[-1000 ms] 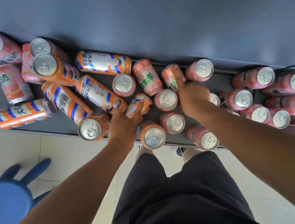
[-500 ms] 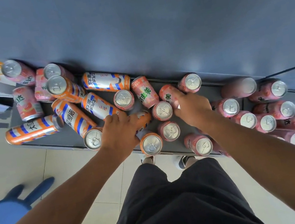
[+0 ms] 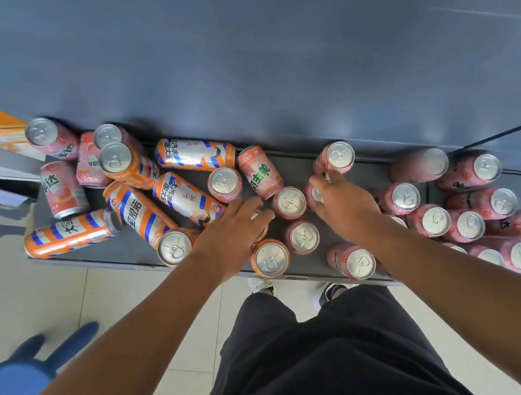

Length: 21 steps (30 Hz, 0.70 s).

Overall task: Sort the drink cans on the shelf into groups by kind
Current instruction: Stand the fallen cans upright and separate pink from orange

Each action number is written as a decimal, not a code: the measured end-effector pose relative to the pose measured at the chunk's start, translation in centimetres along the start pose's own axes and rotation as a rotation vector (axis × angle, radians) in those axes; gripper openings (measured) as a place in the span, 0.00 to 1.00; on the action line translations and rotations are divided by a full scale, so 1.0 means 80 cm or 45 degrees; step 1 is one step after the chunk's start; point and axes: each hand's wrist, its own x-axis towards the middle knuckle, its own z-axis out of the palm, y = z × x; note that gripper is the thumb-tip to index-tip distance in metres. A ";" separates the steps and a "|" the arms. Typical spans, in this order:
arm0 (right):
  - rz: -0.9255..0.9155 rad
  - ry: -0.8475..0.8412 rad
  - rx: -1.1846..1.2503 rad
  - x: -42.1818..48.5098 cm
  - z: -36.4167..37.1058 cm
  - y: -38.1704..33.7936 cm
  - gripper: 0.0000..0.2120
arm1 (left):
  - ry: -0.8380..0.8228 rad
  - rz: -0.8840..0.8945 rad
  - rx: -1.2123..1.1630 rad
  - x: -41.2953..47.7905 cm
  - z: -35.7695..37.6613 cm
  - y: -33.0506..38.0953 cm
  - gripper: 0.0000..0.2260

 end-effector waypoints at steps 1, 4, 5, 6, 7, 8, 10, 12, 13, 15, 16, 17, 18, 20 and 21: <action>0.005 0.008 0.029 0.000 0.000 -0.001 0.22 | -0.016 -0.005 -0.016 0.000 -0.002 0.000 0.32; 0.016 0.035 0.098 0.002 -0.002 -0.004 0.19 | -0.089 -0.026 -0.108 -0.010 -0.008 -0.004 0.33; 0.020 0.048 0.111 0.003 -0.004 -0.007 0.19 | -0.102 -0.048 -0.165 -0.015 -0.010 -0.006 0.33; 0.019 0.067 0.117 0.004 -0.006 -0.010 0.19 | -0.080 -0.074 -0.233 -0.019 -0.010 -0.009 0.33; 0.007 0.095 0.115 0.005 -0.009 -0.014 0.19 | -0.016 -0.098 -0.311 -0.025 -0.010 -0.013 0.32; -0.017 0.131 0.110 0.006 -0.012 -0.018 0.19 | 0.073 -0.114 -0.378 -0.029 -0.010 -0.018 0.31; -0.069 0.203 0.133 0.010 -0.017 -0.028 0.18 | 0.241 -0.136 -0.408 -0.034 -0.011 -0.036 0.26; -0.112 0.237 0.171 0.016 -0.020 -0.040 0.18 | 0.338 -0.164 -0.303 -0.034 -0.014 -0.061 0.23; -0.125 0.238 0.190 0.020 -0.022 -0.046 0.18 | 0.343 -0.188 -0.235 -0.033 -0.018 -0.075 0.22; -0.147 0.221 0.227 0.029 -0.023 -0.060 0.18 | 0.266 -0.242 -0.094 -0.025 -0.027 -0.102 0.22; -0.154 0.213 0.243 0.035 -0.024 -0.066 0.19 | 0.192 -0.263 -0.032 -0.018 -0.031 -0.114 0.22; -0.149 0.201 0.267 0.040 -0.023 -0.071 0.19 | 0.111 -0.279 0.027 -0.011 -0.035 -0.125 0.23; -0.129 0.182 0.307 0.046 -0.022 -0.077 0.20 | 0.029 -0.279 0.095 -0.002 -0.038 -0.133 0.24; -0.062 0.125 0.412 0.059 -0.018 -0.085 0.21 | -0.125 -0.227 0.260 0.016 -0.037 -0.143 0.23; -0.025 0.092 0.454 0.066 -0.015 -0.087 0.22 | -0.200 -0.188 0.343 0.024 -0.034 -0.146 0.23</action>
